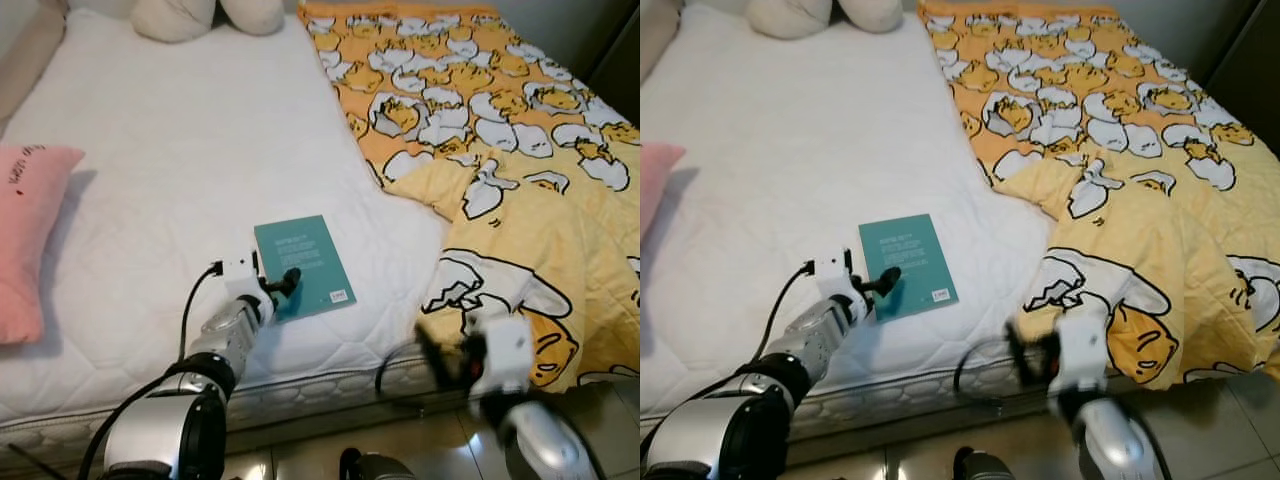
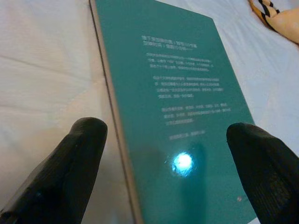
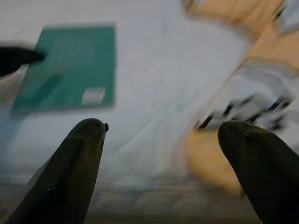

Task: Clean up the room

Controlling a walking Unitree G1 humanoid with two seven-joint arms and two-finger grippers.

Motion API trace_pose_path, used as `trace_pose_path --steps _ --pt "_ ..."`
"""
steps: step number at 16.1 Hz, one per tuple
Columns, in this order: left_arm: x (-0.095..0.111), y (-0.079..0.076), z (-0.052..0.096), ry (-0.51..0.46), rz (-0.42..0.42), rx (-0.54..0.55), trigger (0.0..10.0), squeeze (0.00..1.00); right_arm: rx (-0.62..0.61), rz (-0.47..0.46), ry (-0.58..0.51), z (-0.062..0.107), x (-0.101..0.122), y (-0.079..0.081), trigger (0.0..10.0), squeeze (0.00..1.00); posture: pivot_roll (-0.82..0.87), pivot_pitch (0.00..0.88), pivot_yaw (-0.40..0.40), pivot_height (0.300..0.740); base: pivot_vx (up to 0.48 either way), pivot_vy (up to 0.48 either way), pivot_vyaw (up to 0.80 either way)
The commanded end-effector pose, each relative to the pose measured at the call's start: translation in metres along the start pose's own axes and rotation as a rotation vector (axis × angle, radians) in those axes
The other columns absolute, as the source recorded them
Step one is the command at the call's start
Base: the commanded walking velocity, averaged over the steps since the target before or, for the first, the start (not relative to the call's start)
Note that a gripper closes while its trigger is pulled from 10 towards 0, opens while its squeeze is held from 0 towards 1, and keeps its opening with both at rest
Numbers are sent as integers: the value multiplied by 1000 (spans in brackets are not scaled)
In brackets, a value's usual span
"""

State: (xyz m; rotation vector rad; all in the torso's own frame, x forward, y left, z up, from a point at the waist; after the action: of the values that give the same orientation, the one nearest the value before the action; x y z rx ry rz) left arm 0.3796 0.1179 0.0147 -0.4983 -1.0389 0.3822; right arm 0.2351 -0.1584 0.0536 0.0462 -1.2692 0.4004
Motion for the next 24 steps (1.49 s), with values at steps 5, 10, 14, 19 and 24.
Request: trace_pose_path --steps 5,10,14,19,24 --pt "-2 -3 -2 3 18 17 10000 0 125 -31 68 10 -17 6 10000 0 -342 147 -42 740 0 0 0" --pt "-20 -8 -1 71 102 4 10000 0 155 -45 87 12 -20 12 10000 0 -341 149 -46 740 0 0 0" --pt "-63 -21 3 182 319 8 10000 0 167 -39 102 15 -22 12 10000 0 -366 147 -59 740 0 0 0" --pt "-78 -23 6 245 91 5 10000 0 154 -33 110 16 -23 8 10000 0 -373 139 -55 740 0 0 0" --pt "-62 -10 6 186 34 2 10000 0 151 -45 109 9 -26 13 10000 0 -329 127 -42 740 0 0 0"
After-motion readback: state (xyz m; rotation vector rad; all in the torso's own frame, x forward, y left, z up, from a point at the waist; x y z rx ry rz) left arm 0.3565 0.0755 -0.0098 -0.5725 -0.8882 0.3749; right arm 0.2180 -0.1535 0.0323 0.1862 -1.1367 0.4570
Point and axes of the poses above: a point about 5 cm out from each wrist's last joint towards the gripper, its own z axis pointing back from the gripper into the wrist, its own x axis along the axis of the wrist's last joint, y = z × x, the point moved 5 cm from there along -z, pointing out of the wrist towards the gripper, and after that the axes turned 14 degrees about z, right-handed, at the moved point
